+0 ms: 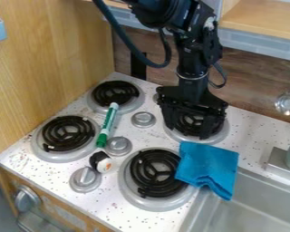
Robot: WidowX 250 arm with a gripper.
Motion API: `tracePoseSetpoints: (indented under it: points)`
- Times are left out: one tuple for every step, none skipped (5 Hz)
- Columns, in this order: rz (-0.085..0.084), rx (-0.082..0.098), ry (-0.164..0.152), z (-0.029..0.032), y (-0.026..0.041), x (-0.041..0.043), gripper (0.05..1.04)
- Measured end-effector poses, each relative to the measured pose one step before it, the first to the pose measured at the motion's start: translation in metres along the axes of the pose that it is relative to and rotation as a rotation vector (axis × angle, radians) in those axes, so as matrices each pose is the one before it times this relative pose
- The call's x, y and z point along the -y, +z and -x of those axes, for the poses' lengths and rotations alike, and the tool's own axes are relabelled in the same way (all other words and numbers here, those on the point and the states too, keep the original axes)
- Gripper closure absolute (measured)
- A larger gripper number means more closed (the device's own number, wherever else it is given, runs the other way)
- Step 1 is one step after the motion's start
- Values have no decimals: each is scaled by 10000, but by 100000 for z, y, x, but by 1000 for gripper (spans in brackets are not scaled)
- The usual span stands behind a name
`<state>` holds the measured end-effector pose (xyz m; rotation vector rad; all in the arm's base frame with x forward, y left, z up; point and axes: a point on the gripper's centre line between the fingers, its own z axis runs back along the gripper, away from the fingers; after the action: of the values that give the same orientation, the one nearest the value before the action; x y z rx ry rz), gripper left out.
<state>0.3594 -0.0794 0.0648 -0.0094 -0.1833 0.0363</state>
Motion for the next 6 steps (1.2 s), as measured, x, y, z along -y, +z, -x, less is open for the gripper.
tracePoseSetpoints:
  points:
    - [-112, -399, 15, 645, -1306, -185, 82]
    - [-111, -302, 126, 193, -1027, 0, 82]
    - [-229, -150, 22, -419, -695, -143, 82]
    - [-108, 5, 30, 218, -305, -219, 82]
    - [-224, -371, 97, 472, -1678, -84, 82]
    - [79, 103, -285, -1502, -562, 2291, 82]
